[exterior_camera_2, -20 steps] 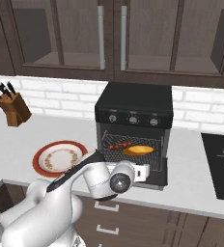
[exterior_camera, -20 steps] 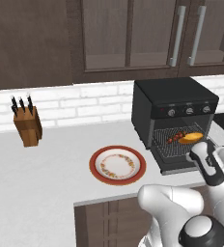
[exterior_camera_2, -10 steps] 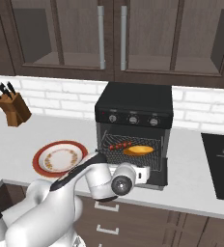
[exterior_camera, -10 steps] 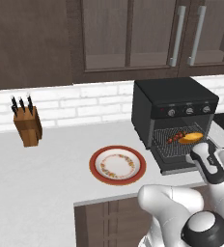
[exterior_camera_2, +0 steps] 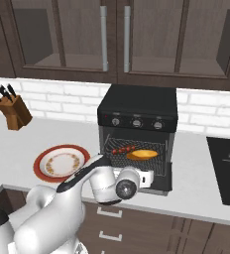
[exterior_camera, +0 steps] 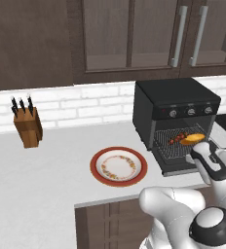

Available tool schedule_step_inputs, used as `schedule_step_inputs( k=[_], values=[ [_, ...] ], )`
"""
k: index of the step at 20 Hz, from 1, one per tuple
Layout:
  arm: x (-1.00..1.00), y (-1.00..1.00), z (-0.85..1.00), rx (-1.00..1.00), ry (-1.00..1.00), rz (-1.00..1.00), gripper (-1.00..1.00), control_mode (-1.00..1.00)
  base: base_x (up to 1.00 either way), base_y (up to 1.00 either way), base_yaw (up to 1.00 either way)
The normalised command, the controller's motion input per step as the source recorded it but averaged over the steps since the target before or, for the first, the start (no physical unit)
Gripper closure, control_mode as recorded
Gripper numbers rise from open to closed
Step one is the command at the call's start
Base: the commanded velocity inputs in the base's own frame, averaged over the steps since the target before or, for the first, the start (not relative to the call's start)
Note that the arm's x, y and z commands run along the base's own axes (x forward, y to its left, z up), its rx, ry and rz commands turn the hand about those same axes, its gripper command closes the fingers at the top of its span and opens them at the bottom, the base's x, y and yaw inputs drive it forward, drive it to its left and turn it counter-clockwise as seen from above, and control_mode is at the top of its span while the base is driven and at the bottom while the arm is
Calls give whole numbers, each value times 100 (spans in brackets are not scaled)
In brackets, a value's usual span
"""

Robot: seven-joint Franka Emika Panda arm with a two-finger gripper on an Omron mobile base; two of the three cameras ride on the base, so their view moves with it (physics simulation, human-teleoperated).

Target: Pick up the kebab skewer and baguette bread, and place them inside the toaster oven. Close the toaster oven door and start by setting the timer.

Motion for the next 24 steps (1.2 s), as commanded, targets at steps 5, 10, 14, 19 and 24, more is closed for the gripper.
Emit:
schedule_step_inputs(
  k=[5, 10, 14, 19, 24],
  values=[
    [1, 0, -4, 6, 0, 0, -100, -100, 0, 0, 0],
    [0, 0, -4, 3, 0, 0, -100, -100, 0, 0, 0],
    [0, 0, -9, 0, -2, 0, -100, -100, 0, 0, 0],
    [-14, 0, -1, 0, 0, -3, -100, -100, 0, 0, 0],
    [-4, 0, 0, 0, 0, -2, -100, -100, 0, 0, 0]
  ],
)
